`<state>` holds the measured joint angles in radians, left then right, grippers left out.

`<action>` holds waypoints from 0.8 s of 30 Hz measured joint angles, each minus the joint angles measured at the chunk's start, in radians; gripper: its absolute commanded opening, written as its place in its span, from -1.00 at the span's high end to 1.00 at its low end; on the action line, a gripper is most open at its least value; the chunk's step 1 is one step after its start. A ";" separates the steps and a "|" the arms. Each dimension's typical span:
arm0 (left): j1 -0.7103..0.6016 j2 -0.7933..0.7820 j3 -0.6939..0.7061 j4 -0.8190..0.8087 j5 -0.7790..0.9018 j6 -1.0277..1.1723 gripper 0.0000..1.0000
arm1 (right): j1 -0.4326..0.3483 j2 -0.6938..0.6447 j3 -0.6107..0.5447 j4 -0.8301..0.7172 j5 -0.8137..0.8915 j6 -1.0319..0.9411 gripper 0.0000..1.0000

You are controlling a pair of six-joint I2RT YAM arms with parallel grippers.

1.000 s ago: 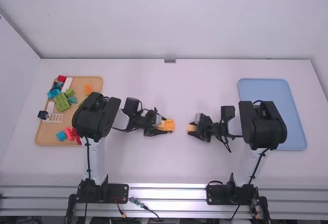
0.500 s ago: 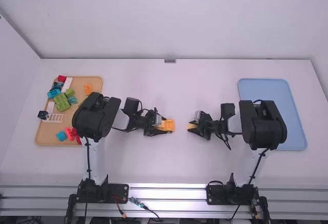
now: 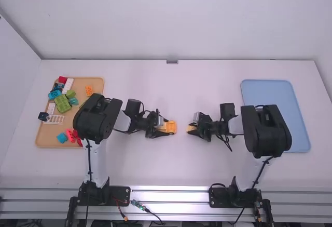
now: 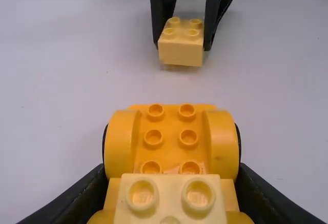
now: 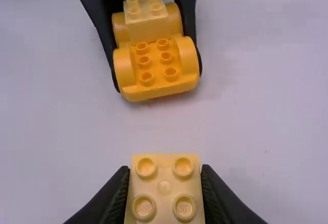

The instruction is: Assemble lego blocks to make yellow taxi

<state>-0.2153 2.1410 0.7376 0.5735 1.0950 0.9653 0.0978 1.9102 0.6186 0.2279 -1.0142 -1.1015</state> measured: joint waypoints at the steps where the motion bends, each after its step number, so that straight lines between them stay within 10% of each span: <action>1: 0.000 0.000 0.000 0.000 0.000 0.000 0.24 | 0.013 -0.021 0.000 -0.004 0.010 -0.001 0.81; 14: 0.000 -0.004 -0.012 0.011 0.004 0.030 0.40 | 0.158 -0.091 0.014 0.136 0.053 0.083 0.88; 24: 0.000 -0.006 -0.046 0.086 0.002 0.023 0.41 | 0.219 0.003 0.150 -0.032 0.045 0.079 0.90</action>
<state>-0.2153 2.1353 0.6918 0.6594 1.0966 0.9886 0.3168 1.9129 0.7681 0.1955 -0.9691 -1.0229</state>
